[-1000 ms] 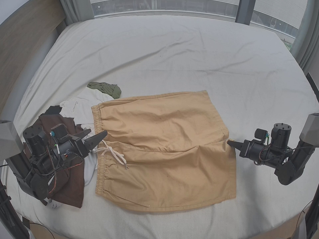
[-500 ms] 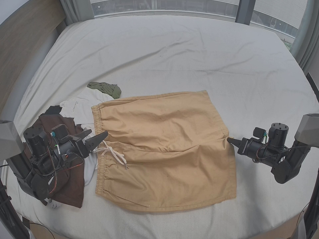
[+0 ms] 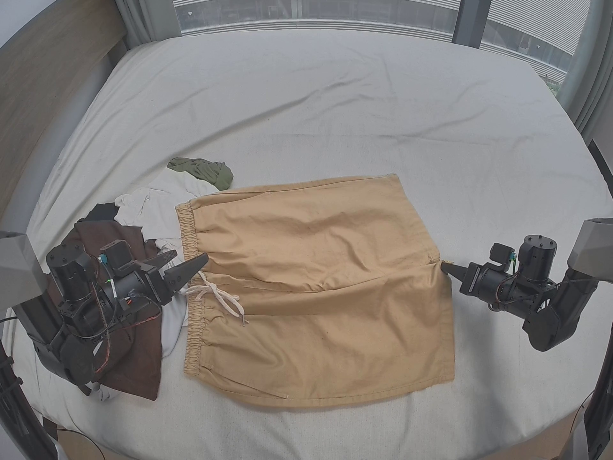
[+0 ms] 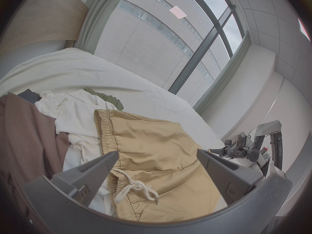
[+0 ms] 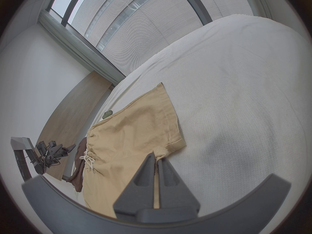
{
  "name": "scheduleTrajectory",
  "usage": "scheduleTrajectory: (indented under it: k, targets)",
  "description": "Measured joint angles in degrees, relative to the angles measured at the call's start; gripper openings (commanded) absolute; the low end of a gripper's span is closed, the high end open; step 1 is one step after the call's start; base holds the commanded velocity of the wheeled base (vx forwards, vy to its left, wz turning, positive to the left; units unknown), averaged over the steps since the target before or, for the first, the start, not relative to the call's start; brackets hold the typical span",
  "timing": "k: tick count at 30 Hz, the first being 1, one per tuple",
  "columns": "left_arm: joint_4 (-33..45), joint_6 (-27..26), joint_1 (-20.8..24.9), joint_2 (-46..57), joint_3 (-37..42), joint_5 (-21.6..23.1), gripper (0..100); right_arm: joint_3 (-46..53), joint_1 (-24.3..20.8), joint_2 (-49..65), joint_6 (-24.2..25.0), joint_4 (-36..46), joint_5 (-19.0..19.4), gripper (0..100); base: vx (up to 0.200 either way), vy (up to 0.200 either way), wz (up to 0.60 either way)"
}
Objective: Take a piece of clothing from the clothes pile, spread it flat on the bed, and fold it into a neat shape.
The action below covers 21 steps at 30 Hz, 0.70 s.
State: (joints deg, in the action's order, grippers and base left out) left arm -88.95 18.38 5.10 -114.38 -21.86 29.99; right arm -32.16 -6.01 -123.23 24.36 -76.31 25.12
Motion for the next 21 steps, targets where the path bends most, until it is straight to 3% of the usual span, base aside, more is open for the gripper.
scheduleTrajectory:
  k: [1, 2, 21]
  targets:
    - [-0.02, -0.02, 0.00, -0.02, 0.01, 0.00, 100, 0.00, -0.02, -0.02, -0.06, -0.05, -0.02, 0, 0.000, 0.000, 0.00]
    - [-0.02, -0.05, 0.02, -0.04, 0.09, -0.02, 100, 0.00, -0.07, -0.05, -0.13, -0.02, -0.02, 100, 0.000, 0.000, 0.00]
    - [-0.05, 0.11, 0.46, 0.09, 6.03, 0.12, 100, 0.52, 2.02, 6.91, -2.13, 1.67, -0.13, 100, 0.000, 0.000, 0.00]
